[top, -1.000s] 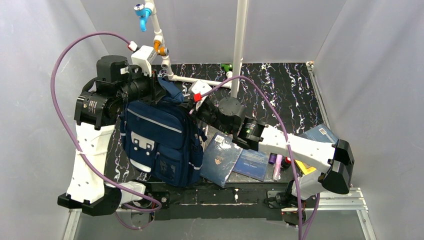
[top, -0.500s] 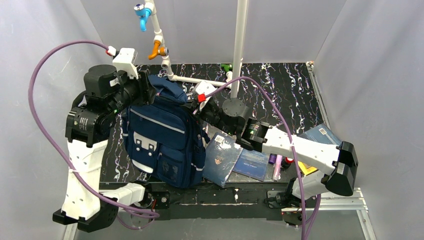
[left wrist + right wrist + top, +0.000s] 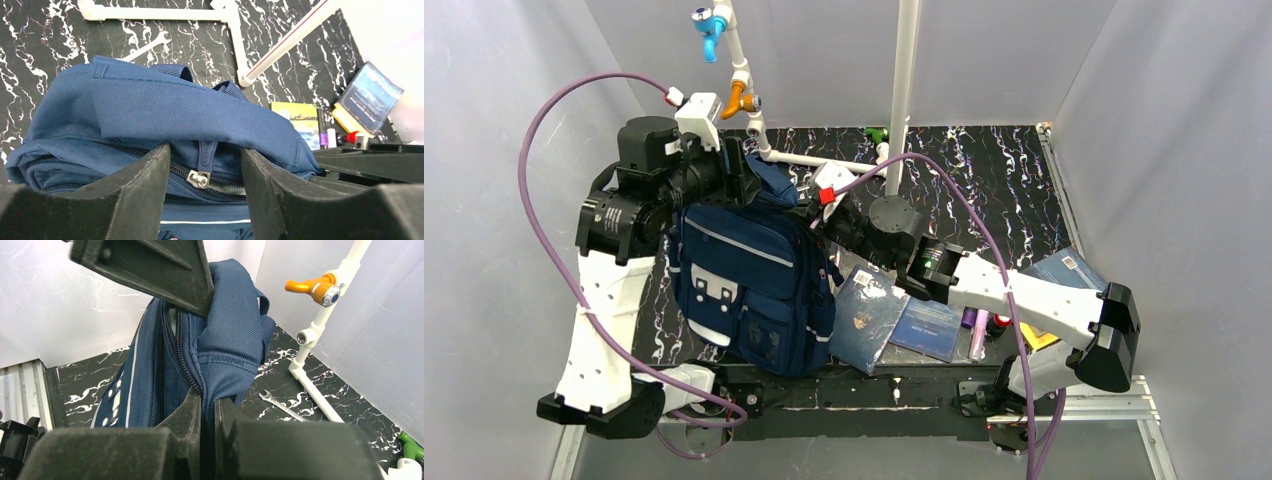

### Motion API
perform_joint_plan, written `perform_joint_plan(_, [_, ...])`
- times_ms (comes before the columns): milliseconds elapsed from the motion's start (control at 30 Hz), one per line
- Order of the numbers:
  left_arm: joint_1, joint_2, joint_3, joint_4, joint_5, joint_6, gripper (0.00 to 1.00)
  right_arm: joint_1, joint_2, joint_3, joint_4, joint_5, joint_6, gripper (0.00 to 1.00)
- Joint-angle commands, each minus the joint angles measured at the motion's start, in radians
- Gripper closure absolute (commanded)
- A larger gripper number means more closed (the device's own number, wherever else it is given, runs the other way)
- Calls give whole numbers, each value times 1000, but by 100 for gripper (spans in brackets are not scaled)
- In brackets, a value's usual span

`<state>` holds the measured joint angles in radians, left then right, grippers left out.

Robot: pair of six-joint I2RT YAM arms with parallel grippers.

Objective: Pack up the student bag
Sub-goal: Unzip the student bag at the center of the board.

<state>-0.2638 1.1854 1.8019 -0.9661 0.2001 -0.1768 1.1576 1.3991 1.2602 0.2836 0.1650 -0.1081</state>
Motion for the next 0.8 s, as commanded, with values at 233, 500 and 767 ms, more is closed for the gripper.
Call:
perform_joint_plan(233, [3,9,-24,48,-57,41,71,-2,-60,23,92,-35,-5,99])
perform_joint_plan(500, [71,-18,-51,89,-580,-136,100,-2,-236,-248,249,210,100,99])
perform_joint_plan(767, [429,102,-107,37,-446,-299,100,-2,-315,-364,390,355,165,99])
